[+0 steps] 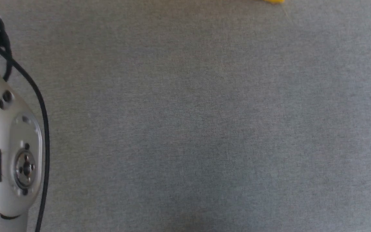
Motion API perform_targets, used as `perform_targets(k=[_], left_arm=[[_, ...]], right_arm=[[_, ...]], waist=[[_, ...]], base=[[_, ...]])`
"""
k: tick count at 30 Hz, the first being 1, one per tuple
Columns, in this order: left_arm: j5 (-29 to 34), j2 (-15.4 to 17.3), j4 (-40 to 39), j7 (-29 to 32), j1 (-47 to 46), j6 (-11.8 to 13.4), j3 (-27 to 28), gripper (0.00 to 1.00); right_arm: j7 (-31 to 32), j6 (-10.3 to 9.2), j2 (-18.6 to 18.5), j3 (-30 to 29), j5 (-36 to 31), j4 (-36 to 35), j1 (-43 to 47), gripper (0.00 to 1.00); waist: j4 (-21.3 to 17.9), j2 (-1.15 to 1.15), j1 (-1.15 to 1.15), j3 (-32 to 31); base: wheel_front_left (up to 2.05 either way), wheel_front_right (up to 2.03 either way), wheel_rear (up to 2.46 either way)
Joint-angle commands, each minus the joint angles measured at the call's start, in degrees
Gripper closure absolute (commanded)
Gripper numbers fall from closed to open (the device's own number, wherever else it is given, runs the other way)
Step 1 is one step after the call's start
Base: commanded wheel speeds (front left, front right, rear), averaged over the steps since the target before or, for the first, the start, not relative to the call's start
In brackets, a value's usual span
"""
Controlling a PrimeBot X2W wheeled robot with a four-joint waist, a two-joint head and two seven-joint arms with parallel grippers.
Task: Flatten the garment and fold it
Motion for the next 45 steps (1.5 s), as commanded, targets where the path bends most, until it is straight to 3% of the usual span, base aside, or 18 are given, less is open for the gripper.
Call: perform_targets(k=[1, 5, 12, 18, 25, 30, 36, 40, 45], left_arm=[[-0.14, 0.03, 0.39, -1.02, -1.59, -1.21, 0.10, 1.00], [-0.35, 0.68, 2.45, -1.70, -2.10, -2.97, -0.09, 1.00], [1.75, 3.70, 7.07, 0.04, 7.71, -4.76, -1.83, 1.00], [2.81, 6.11, 9.88, 3.04, 22.96, -8.06, -4.18, 1.00], [4.90, 8.24, 6.05, 9.34, 45.49, -10.31, -9.27, 1.00], [2.41, 6.52, 0.04, 14.28, 61.36, -9.28, -10.78, 1.00], [0.20, 5.09, -8.37, 18.48, 78.31, -6.41, -11.78, 1.00], [-0.66, 4.63, -12.96, 20.30, 85.72, -3.87, -11.66, 1.00], [-1.26, 5.01, -16.85, 23.37, 93.27, -1.23, -11.97, 1.00]], right_arm=[[-2.89, -0.09, 0.30, -0.90, -0.86, 0.57, -2.06, 1.00], [-8.79, -0.09, 0.66, -2.34, -2.22, 4.21, -5.32, 1.00], [-9.94, -0.09, 0.62, 0.87, 0.03, 12.39, 0.39, 1.00], [-9.70, -0.09, -0.15, 5.35, 7.01, 16.45, 13.55, 1.00], [-4.06, -0.09, -1.17, 6.69, 16.73, 11.58, 34.45, 1.00], [1.66, -0.09, -0.64, 3.97, 21.24, 3.50, 50.83, 1.00], [6.52, -0.09, 3.96, -4.40, 20.38, -7.37, 68.91, 1.00], [9.31, -0.09, 8.08, -10.05, 18.54, -12.88, 77.46, 1.00], [12.16, -0.09, 10.34, -14.40, 17.93, -16.27, 84.58, 1.00]], waist=[[-0.71, 0.00, -0.02, 1.69], [0.13, 0.00, -0.02, 1.70], [0.99, 0.00, -0.02, 1.24], [1.39, 0.00, -0.02, -2.65], [2.15, 0.00, -0.02, -9.71], [2.68, 0.00, -0.02, -14.00], [3.38, 0.00, -0.02, -18.48], [4.15, 0.00, -0.02, -20.50], [5.14, 0.00, -0.02, -22.80]], base=[[0.00, 0.00, 0.00], [0.00, 0.00, 0.00], [0.00, 0.00, 0.00], [0.00, 0.00, 0.00], [0.00, 0.00, 0.00], [0.00, 0.00, 0.00], [0.00, 0.00, 0.00], [0.00, 0.00, 0.00], [0.00, 0.00, 0.00]])
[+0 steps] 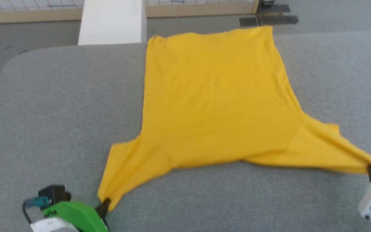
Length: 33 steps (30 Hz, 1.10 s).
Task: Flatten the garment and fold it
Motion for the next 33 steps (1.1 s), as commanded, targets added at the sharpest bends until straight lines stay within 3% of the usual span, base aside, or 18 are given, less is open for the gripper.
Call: perform_targets(k=[1, 8, 12, 25, 27, 28, 33], left_arm=[[-0.53, 0.53, -0.77, 0.66, 2.42, 0.87, 0.17, 1.00], [-0.89, 1.54, -5.16, 3.58, 10.37, 3.97, 0.47, 1.00], [-0.68, 1.64, -6.85, 3.37, 11.98, 4.90, 0.87, 1.00], [-0.85, 0.36, -4.94, -0.53, 8.55, 2.28, 0.59, 1.00], [-0.78, 0.51, -4.59, -0.81, 8.47, 2.01, 0.60, 1.00], [-0.75, 0.59, -4.47, -0.93, 8.46, 1.88, 0.58, 1.00], [-0.81, 0.62, -4.42, -1.72, 8.49, 1.17, 0.53, 1.00]], right_arm=[[1.18, -0.09, 0.22, -1.18, -0.33, -0.64, 1.92, 1.00], [8.58, -0.09, 0.57, -7.15, 1.29, -0.31, 8.69, 1.00], [9.45, -0.09, 0.58, -8.29, 1.45, 1.78, 10.06, 1.00], [8.29, -0.09, 0.59, -4.91, 3.08, 12.49, 6.65, 1.00], [8.37, -0.09, 0.59, -4.58, 3.12, 12.05, 6.64, 0.20], [8.35, -0.09, 0.59, -4.60, 3.31, 11.37, 6.66, 0.00], [4.42, -0.09, 0.60, -6.11, 5.52, 6.32, 4.69, 0.00]], waist=[[1.29, 0.00, 0.01, -2.14], [1.90, 0.00, 0.01, -3.39], [2.13, 0.00, 0.01, -3.21], [1.70, 0.00, 0.01, -1.56], [1.75, 0.00, 0.01, -1.45], [1.77, 0.00, 0.01, -1.41], [1.74, 0.00, 0.01, -1.14]], base=[[0.00, 0.00, 0.00], [0.00, 0.00, 0.00], [0.00, 0.00, 0.00], [0.00, 0.00, 0.00], [0.00, 0.00, 0.00], [0.00, 0.00, 0.00], [0.00, 0.00, 0.00]])
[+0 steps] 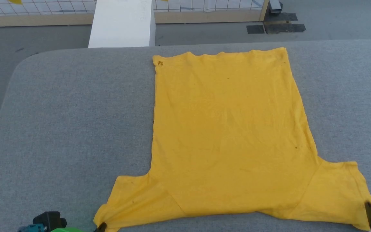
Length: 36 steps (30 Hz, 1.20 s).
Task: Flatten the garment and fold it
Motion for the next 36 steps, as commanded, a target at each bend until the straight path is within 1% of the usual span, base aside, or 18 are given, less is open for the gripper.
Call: perform_targets(k=[1, 5, 9, 11, 13, 17, 21, 26, 31, 36], left_arm=[[0.11, 0.27, 0.12, -0.41, -0.89, -0.39, 0.00, 1.00], [0.23, 0.29, -0.38, -0.94, -1.17, -0.75, -0.14, 1.00], [0.44, 0.30, -1.50, -0.98, -2.21, -0.93, -0.54, 1.00], [0.63, 0.37, -2.30, -0.85, -2.91, -0.99, -0.84, 1.00], [1.01, 0.39, -3.09, -1.15, -3.85, -0.99, -0.95, 1.00], [2.04, 0.79, -4.39, -1.05, -5.85, -1.12, -1.74, 1.00], [2.53, 0.56, -6.32, -0.98, -8.02, -1.44, -2.70, 1.00], [3.34, -0.04, -9.87, -1.21, -9.92, -1.82, -4.27, 1.00], [4.22, -1.17, -13.11, -1.96, -11.15, -2.58, -6.51, 1.00], [4.73, -2.25, -15.01, -2.96, -11.71, -3.66, -8.58, 1.00]], right_arm=[[-1.48, -0.08, 0.42, 0.70, 1.22, -1.61, -2.26, 0.00], [-6.60, -0.08, 0.42, 3.73, 3.33, -6.56, -6.11, 0.00], [-12.13, -0.08, 0.42, 6.70, 3.43, -7.48, -12.77, 0.00], [-14.60, -0.08, -0.15, 8.17, 3.44, -5.85, -17.19, 0.00], [-16.56, -0.08, -1.53, 9.71, 4.03, -2.99, -21.95, 0.00], [-16.88, -0.08, -4.68, 10.37, 4.24, 4.75, -32.01, 0.00], [-13.91, -0.08, -8.18, 10.30, 3.01, 12.32, -42.38, 0.00], [-7.27, -0.08, -12.39, 8.28, -0.50, 19.50, -53.82, 0.00], [1.39, -0.08, -14.70, 4.43, -5.29, 23.01, -61.79, 0.00], [9.29, -0.08, -15.55, 1.51, -10.21, 23.06, -66.48, 0.00]], waist=[[-0.01, 0.00, 0.00, 0.07], [0.44, 0.00, 0.00, 0.62], [1.50, 0.00, 0.00, 2.04], [2.33, 0.00, 0.00, 3.16], [3.35, 0.00, 0.00, 4.56], [5.92, 0.00, 0.00, 8.58], [8.84, 0.00, 0.00, 13.58], [12.84, 0.00, 0.00, 20.13], [16.66, 0.00, 0.00, 25.49], [19.65, 0.00, 0.00, 29.29]], base=[[0.00, 0.00, 0.00], [0.00, 0.00, 0.00], [0.00, 0.00, 0.00], [0.00, 0.00, 0.00], [0.00, 0.00, 0.00], [0.00, 0.00, 0.00], [0.00, 0.00, 0.00], [0.00, 0.00, 0.00], [0.00, 0.00, 0.00], [0.00, 0.00, 0.00]])
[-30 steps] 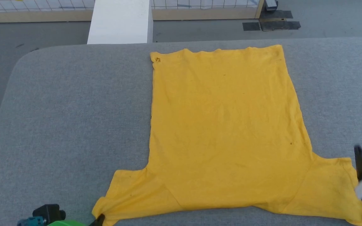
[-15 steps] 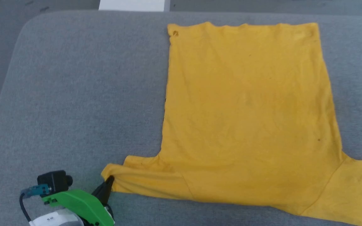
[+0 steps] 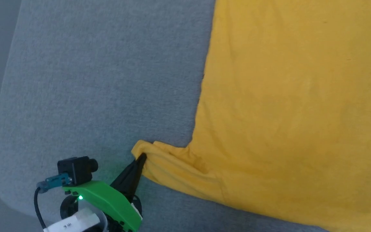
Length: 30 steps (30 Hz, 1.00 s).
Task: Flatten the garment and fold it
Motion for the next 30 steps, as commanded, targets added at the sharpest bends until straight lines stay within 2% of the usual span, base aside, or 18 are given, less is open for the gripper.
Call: perform_targets(k=[1, 8, 9, 10, 13, 17, 20, 26, 30], left_arm=[[0.40, -0.41, -0.13, -0.27, -0.84, -0.39, -0.36, 1.00], [0.70, -1.16, -0.31, -1.14, -0.95, -0.53, -1.27, 1.00], [0.69, -1.20, -0.18, -1.22, -0.97, -0.52, -1.28, 1.00], [0.67, -1.24, -0.01, -1.29, -1.03, -0.52, -1.30, 1.00], [0.60, -1.28, 0.52, -1.34, -1.25, -0.49, -1.29, 1.00], [0.74, -1.10, 1.11, -1.30, -1.53, -0.29, -1.17, 1.00], [0.70, -1.02, 1.48, -1.36, -1.63, -0.25, -1.09, 1.00], [0.51, -0.35, 2.68, -1.18, -1.13, -0.03, -0.57, 1.00], [0.50, 0.44, 3.56, -0.86, 0.11, 0.78, 0.28, 1.00]], right_arm=[[1.92, -0.08, -0.09, -0.89, -1.58, -0.22, -1.18, 0.00], [11.55, -0.08, 0.67, -2.51, -7.17, -3.08, -2.51, 0.00], [12.95, -0.08, 0.79, -2.35, -7.75, -3.30, -2.39, 0.16], [14.45, -0.08, 0.87, -2.18, -8.46, -3.69, -2.28, 0.54], [16.15, -0.08, 0.60, -1.71, -9.66, -5.59, -1.36, 1.00], [14.48, -0.08, -0.07, -0.71, -8.13, -8.87, 0.77, 1.00], [9.32, -0.08, -1.72, 2.61, -5.16, -11.23, 3.96, 1.00], [-7.29, -0.08, -6.91, 8.79, 1.02, -13.75, 14.53, 1.00], [-20.04, -0.08, -6.80, 8.21, 3.53, -15.67, 23.30, 1.00]], waist=[[6.63, 0.00, -0.01, 6.89], [8.06, 0.00, -0.01, 8.90], [8.04, 0.00, -0.01, 8.98], [8.00, 0.00, -0.01, 9.04], [7.80, 0.00, -0.01, 8.88], [7.31, 0.00, -0.01, 8.18], [6.69, 0.00, -0.01, 6.80], [3.75, 0.00, -0.01, 0.59], [0.60, 0.00, -0.01, -5.91]], base=[[0.00, 0.00, 0.00], [0.00, 0.00, 0.00], [0.00, 0.00, 0.00], [0.00, 0.00, 0.00], [0.00, 0.00, 0.00], [0.00, 0.00, 0.00], [0.00, 0.00, 0.00], [0.00, 0.00, 0.00], [0.00, 0.00, 0.00]])
